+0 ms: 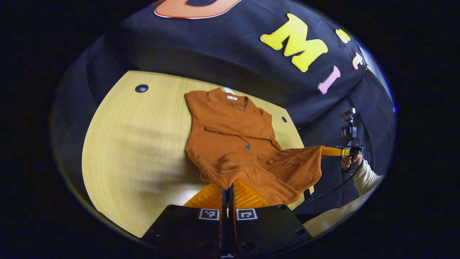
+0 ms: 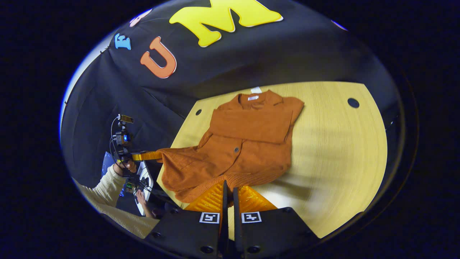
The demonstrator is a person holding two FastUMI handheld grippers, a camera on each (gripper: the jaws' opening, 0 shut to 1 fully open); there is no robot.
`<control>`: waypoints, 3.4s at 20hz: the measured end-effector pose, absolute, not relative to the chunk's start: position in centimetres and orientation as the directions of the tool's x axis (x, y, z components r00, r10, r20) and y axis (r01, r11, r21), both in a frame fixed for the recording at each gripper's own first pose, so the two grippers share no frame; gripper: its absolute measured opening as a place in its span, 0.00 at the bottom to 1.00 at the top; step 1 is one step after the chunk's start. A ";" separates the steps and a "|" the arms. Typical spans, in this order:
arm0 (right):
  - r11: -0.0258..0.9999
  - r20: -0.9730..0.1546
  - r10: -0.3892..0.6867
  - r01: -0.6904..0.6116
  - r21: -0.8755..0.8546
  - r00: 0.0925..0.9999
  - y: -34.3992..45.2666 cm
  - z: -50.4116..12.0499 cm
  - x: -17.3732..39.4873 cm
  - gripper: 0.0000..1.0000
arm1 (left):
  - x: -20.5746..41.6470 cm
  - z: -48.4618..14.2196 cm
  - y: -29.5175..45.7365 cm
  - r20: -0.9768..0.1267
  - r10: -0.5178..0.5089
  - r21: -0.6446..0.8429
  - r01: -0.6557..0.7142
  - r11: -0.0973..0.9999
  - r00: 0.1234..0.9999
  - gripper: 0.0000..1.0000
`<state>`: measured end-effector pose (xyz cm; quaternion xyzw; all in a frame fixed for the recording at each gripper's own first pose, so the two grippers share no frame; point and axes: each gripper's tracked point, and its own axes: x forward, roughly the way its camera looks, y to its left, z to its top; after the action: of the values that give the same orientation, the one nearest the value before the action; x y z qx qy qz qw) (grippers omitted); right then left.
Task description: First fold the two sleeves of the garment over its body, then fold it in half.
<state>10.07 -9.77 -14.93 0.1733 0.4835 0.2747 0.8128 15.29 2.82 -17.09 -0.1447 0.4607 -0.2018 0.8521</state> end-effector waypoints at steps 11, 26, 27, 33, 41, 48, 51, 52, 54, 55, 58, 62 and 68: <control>0.830 -0.685 0.502 -0.074 0.552 0.528 -12.3 -20.5 32.4 0.07 | 38.0 -21.4 2.1 -0.673 -0.409 -0.442 0.110 0.891 0.616 0.03; 0.737 -0.700 0.452 0.211 0.642 0.553 -15.7 -31.6 38.6 0.12 | 46.9 -31.6 0.4 -0.647 -0.420 -0.571 -0.040 0.820 0.636 0.07; 0.727 -0.689 0.457 0.211 0.654 0.562 -16.0 -31.0 38.8 0.12 | 47.2 -31.4 0.0 -0.637 -0.433 -0.586 -0.035 0.810 0.638 0.09; 0.716 -0.672 0.425 0.229 0.660 0.606 -15.4 -30.0 39.7 0.63 | 49.3 -29.7 -1.1 -0.534 -0.480 -0.717 -0.071 0.694 0.697 0.56; 0.846 -0.699 0.286 0.169 0.505 0.656 -15.7 -26.4 40.1 0.93 | 48.6 -25.5 0.6 -0.554 -0.362 -0.563 -0.017 0.826 0.750 0.88; 0.937 -0.649 0.232 0.012 0.348 0.724 -13.5 -16.0 34.9 0.93 | 39.7 -14.9 3.0 -0.476 -0.236 -0.346 0.066 0.936 0.847 0.99; 0.968 -0.616 0.202 -0.060 0.243 0.762 -13.7 -12.4 30.7 0.98 | 35.0 -11.0 5.4 -0.391 -0.109 -0.197 0.032 0.980 0.914 0.99; 0.976 -0.600 0.188 -0.077 0.205 0.777 -13.7 -11.4 29.3 0.98 | 33.4 -10.2 5.6 -0.375 -0.096 -0.177 0.030 0.984 0.922 0.99; 0.986 -0.550 0.150 -0.086 0.140 0.822 -13.9 -9.0 25.9 0.98 | 29.7 -8.9 5.6 -0.357 -0.082 -0.171 0.021 0.985 0.930 0.98; 0.988 -0.517 0.142 -0.090 0.124 0.844 -13.3 -7.9 24.0 0.98 | 27.8 -8.4 5.4 -0.358 -0.083 -0.171 0.022 0.985 0.930 0.98; 0.993 -0.449 0.084 -0.038 0.110 0.889 -13.8 -6.4 18.1 0.98 | 23.0 -7.8 6.3 -0.318 -0.036 -0.087 0.009 0.996 0.947 0.98; 0.976 -0.497 0.121 -0.011 0.218 0.859 -12.6 -9.6 10.7 0.94 | 17.4 -9.2 5.5 -0.313 -0.023 -0.095 -0.007 0.995 0.950 0.98; 0.954 -0.551 0.159 0.017 0.300 0.819 -13.1 -13.7 2.3 0.98 | 11.8 -13.1 2.3 -0.370 -0.081 -0.132 0.034 0.991 0.925 0.98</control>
<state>2.30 -13.08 -13.67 0.1474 0.2982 0.0375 0.9423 11.76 2.30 -13.08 -0.0614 0.1909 -0.0294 0.9793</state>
